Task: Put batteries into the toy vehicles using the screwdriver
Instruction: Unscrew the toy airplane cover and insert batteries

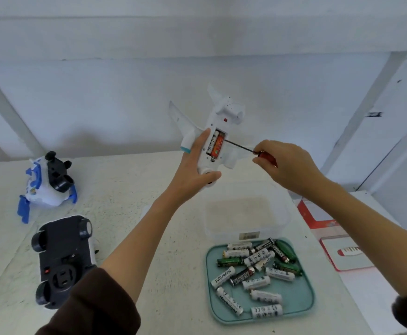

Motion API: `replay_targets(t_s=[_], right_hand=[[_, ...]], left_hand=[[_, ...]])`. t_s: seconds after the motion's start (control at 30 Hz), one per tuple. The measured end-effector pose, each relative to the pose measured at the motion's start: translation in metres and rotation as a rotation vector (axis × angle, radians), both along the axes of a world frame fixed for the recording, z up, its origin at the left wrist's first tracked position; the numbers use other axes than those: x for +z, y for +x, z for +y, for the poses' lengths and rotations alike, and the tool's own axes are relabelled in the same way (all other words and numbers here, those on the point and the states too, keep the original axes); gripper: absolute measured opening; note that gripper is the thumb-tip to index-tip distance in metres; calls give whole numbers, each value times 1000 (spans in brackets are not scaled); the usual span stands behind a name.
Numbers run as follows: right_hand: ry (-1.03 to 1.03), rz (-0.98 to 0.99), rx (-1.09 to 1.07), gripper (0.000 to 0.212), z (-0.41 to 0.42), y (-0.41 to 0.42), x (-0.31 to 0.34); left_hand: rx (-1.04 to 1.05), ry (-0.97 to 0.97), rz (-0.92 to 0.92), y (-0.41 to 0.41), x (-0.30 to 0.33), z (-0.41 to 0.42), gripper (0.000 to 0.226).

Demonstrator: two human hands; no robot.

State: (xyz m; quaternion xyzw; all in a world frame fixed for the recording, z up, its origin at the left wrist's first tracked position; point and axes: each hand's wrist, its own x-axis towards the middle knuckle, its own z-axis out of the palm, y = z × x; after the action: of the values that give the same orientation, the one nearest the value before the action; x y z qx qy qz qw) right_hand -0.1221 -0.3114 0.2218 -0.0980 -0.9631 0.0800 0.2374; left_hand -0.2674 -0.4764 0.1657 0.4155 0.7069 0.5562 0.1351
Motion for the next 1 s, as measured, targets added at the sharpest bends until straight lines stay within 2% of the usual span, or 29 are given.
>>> replay_targets(t_s=[0.4,0.53,1.0], right_hand=[[131,-77,-68,19,18,6,7],[188,-114,-83,20,19,9,12],[142,-250,-82,17,24,29,17]], left_hand=[[-74,-181,180,-8,0,11,90],[-90,-192,189,-6,-2,13,90],[-180,-273,296,-4,-6,17,92]])
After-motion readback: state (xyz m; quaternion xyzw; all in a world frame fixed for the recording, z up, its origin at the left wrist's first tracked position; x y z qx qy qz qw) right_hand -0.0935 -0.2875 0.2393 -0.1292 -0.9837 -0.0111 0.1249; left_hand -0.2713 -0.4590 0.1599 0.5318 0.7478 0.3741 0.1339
